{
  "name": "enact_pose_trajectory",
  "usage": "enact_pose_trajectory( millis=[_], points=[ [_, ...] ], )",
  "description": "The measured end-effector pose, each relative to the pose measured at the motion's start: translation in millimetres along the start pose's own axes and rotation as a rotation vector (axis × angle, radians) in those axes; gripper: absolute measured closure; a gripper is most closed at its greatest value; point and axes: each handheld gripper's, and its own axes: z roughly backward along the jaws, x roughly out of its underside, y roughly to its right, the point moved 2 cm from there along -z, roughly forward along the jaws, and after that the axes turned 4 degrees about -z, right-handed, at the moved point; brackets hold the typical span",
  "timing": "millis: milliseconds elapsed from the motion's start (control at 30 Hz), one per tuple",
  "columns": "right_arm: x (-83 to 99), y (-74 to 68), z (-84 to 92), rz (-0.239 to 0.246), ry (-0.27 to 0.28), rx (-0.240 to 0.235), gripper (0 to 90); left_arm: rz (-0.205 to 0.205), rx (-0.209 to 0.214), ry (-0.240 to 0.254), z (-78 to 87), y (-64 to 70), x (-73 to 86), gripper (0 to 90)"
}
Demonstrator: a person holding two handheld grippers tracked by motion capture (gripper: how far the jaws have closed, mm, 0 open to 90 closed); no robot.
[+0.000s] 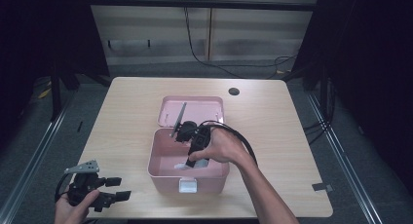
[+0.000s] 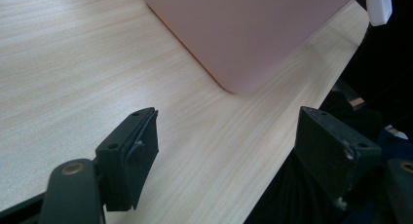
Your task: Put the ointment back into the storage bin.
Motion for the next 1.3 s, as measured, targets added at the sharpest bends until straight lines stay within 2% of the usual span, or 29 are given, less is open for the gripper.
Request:
enact_pose_trajectory(
  millis=[133,333,600,833,1067,1300],
  points=[
    [-1.9,-0.9,-7.6,0.022,-0.010,-0.020,71.7,-0.003,-0.001,-0.003,-0.1,0.0,0.1,23.9],
    [-4.7,1.0,-17.2,0.017,-0.018,-0.042,71.7,0.003,0.004,0.003,0.4,-0.1,0.1,23.8],
    [-6.1,2.1,-27.6,0.038,-0.038,-0.061,71.7,-0.003,0.008,0.001,0.2,0.4,-0.1,23.8],
    [-6.2,3.2,-37.6,0.068,-0.078,-0.082,71.7,-0.003,0.007,0.002,0.1,0.4,-0.2,23.8],
    [-6.9,5.2,-45.4,0.066,-0.109,-0.087,71.7,-0.012,0.010,-0.002,0.0,1.1,-0.6,23.8],
    [-6.6,5.7,-51.7,0.085,-0.134,-0.106,71.7,-0.011,0.010,0.000,0.1,1.1,-0.6,23.8]
  ],
)
